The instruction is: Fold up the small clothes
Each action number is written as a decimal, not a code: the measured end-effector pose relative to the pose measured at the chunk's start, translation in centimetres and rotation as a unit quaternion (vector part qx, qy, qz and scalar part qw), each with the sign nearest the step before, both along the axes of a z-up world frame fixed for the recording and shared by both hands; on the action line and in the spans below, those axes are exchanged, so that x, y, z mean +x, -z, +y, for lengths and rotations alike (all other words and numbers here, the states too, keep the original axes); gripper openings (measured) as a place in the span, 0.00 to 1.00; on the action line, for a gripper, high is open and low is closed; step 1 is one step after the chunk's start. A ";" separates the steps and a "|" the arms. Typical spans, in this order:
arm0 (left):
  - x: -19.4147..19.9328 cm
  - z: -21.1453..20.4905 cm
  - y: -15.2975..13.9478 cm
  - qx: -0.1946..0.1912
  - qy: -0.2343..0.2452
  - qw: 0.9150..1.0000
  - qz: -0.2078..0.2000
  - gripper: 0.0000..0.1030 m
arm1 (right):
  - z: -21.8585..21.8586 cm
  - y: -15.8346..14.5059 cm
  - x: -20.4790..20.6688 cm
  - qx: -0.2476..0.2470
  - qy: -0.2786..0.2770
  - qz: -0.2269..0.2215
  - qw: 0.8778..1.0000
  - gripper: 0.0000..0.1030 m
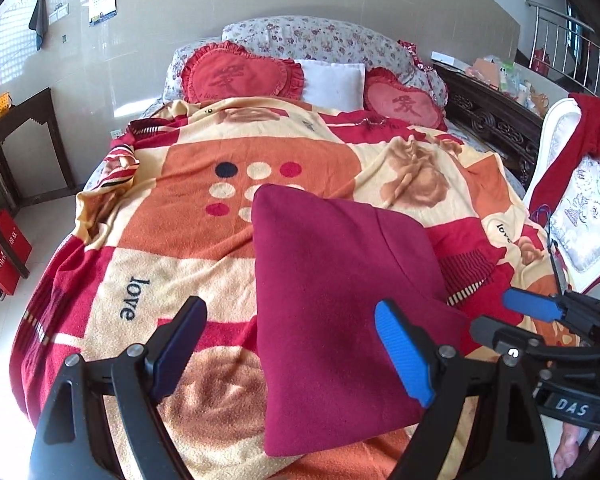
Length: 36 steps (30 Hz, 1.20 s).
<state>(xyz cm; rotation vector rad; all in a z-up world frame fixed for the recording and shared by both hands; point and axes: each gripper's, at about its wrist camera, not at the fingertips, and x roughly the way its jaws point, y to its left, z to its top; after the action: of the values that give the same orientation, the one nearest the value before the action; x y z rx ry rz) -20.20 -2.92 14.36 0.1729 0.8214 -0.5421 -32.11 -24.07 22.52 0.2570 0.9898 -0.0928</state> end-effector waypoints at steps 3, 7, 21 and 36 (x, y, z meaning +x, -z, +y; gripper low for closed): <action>0.0 0.4 -0.1 -0.001 -0.006 1.000 -0.002 0.87 | 0.2 0.6 0.7 0.005 0.006 0.000 1.000 0.39; 0.0 0.7 -0.1 0.002 -0.010 1.000 -0.004 0.87 | 0.6 1.1 1.7 -0.002 0.008 -0.002 1.000 0.39; 0.4 0.5 0.8 0.024 -0.016 0.999 -0.014 0.87 | 0.9 1.9 2.7 0.004 0.000 0.007 1.000 0.39; 1.1 0.5 0.9 0.028 -0.019 0.999 -0.011 0.87 | 1.1 2.3 3.8 0.002 -0.009 0.011 1.000 0.39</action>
<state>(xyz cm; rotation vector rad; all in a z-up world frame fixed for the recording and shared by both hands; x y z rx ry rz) -19.09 -2.42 13.42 0.2138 0.8177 -0.4809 -28.34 -23.01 20.22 0.2509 1.0135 -0.0771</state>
